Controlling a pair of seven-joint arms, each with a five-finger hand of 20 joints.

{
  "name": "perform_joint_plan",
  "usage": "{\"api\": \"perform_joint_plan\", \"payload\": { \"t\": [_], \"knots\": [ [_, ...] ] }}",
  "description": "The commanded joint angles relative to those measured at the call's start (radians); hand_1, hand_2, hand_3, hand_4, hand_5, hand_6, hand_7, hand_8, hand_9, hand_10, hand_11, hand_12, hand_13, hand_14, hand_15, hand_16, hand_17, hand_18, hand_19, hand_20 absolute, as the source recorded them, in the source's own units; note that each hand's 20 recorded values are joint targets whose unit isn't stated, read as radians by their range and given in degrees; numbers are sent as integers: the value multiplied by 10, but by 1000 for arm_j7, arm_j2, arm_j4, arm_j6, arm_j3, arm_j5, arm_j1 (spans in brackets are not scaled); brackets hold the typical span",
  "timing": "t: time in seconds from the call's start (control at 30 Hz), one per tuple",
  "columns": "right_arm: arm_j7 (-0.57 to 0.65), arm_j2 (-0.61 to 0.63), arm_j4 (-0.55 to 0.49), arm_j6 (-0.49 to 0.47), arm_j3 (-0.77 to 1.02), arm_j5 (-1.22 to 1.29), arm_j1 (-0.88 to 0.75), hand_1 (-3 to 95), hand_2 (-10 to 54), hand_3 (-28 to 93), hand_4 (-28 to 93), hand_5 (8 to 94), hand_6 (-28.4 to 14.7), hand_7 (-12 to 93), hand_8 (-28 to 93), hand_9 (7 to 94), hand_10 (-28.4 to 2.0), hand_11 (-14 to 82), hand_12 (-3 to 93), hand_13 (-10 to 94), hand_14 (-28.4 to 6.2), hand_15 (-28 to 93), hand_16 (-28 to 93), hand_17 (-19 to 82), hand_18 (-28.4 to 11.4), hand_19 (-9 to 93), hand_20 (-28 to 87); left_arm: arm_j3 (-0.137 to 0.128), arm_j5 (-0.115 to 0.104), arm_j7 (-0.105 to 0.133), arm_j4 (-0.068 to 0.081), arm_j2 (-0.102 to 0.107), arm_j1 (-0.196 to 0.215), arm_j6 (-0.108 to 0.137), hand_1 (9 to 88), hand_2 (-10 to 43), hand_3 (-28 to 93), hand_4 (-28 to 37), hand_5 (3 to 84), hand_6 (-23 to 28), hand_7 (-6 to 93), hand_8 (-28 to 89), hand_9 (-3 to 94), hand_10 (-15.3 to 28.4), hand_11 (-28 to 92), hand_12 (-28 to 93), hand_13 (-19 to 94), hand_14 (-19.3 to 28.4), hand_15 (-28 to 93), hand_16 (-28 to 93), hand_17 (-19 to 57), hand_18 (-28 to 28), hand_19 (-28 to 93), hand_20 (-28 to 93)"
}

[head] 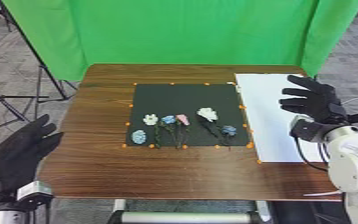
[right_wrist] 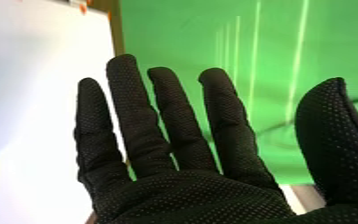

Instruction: Arrange flowers

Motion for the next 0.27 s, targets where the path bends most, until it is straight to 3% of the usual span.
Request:
{"api": "perform_joint_plan", "payload": {
  "t": [0.03,0.27],
  "knots": [
    [1,-23,13,-25,64,43,-56,114,140,848,-283,426,-37,164,-116,471,-186,145,163,393,-205,444,129,112,-254,597,110,-12,-16,9,-4,-15,25,-24,249,35,807,-208,414,88,156,-101,357,197,295,103,236,273,578,-111,-96,246,585,121],
    [12,-38,15,-35,70,45,-51,112,141,848,-283,425,-36,166,-116,475,-188,147,164,393,-204,448,131,112,-253,592,123,6,-12,-7,-1,-19,-7,-31,250,35,805,-206,415,89,156,-98,360,199,296,105,239,275,583,-114,-94,247,583,131]
  ]
}}
